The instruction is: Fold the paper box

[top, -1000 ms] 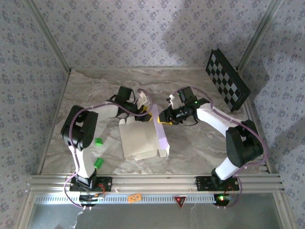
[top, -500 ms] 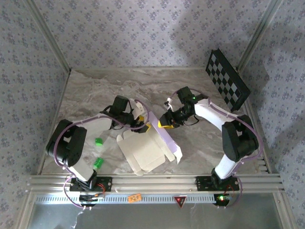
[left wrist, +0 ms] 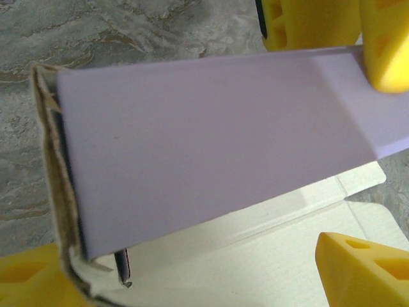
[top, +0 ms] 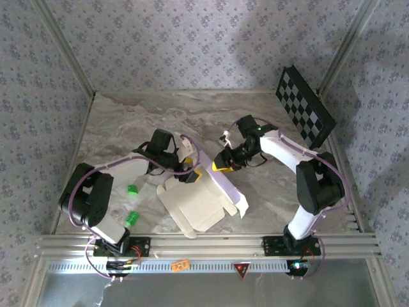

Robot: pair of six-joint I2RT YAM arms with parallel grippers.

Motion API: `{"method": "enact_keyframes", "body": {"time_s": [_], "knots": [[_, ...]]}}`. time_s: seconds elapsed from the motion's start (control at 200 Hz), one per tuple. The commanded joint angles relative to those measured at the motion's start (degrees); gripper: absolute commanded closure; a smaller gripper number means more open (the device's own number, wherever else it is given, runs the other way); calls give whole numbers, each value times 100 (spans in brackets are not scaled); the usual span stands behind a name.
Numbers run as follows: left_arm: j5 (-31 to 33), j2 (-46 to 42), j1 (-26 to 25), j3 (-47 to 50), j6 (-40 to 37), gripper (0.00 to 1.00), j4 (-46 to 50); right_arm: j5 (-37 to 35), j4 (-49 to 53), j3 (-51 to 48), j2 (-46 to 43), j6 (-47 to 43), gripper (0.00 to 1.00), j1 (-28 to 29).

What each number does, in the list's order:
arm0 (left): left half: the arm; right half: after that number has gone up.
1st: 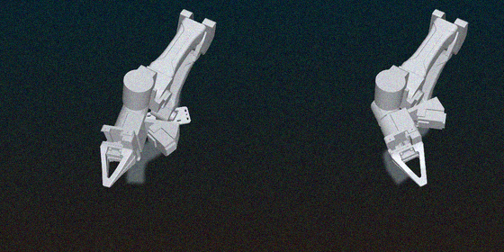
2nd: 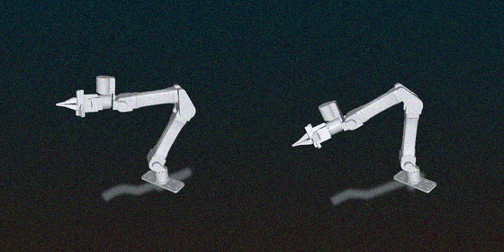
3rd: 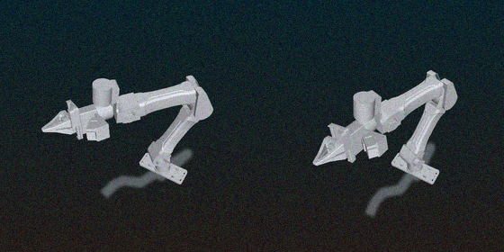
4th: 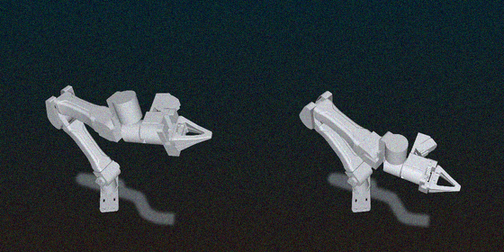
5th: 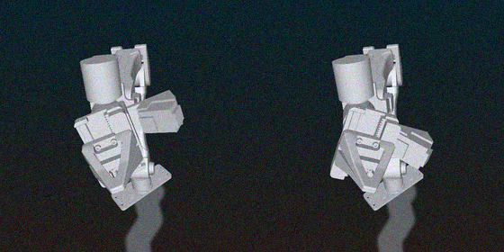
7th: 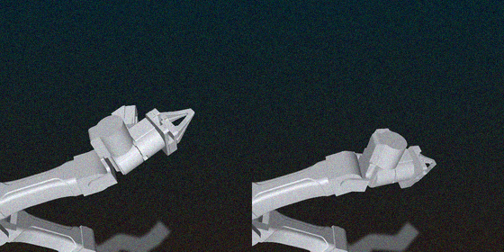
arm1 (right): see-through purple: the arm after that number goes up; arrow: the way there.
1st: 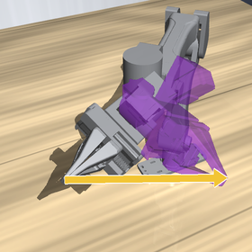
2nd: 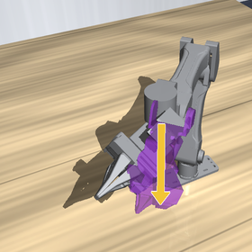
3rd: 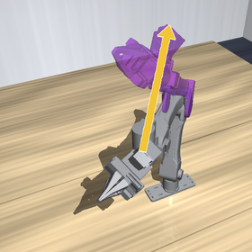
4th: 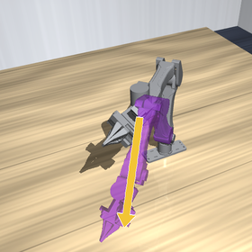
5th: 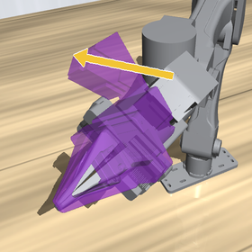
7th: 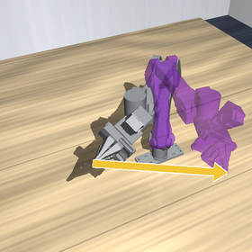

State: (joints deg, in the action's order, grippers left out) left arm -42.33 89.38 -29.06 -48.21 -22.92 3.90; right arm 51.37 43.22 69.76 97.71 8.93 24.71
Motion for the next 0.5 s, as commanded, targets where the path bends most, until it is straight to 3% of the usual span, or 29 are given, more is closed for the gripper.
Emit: {"method": "enact_keyframes", "body": {"time_s": [0.0,0.11,0.295,0.405,0.495], "knots": [[-23,-506,-155,253,67,15,209,-675,-91,86,224,-136,61,-89],[128,-996,45,592,360,15,-293,-655,-86,90,231,-136,61,-95],[-181,-1751,359,995,617,15,-731,-637,-109,125,295,-97,61,-89],[538,-1831,396,1154,531,18,-720,-620,-102,160,315,-99,61,-80],[723,-1801,540,1165,565,23,-683,-620,-57,186,340,-119,61,-85]]}}
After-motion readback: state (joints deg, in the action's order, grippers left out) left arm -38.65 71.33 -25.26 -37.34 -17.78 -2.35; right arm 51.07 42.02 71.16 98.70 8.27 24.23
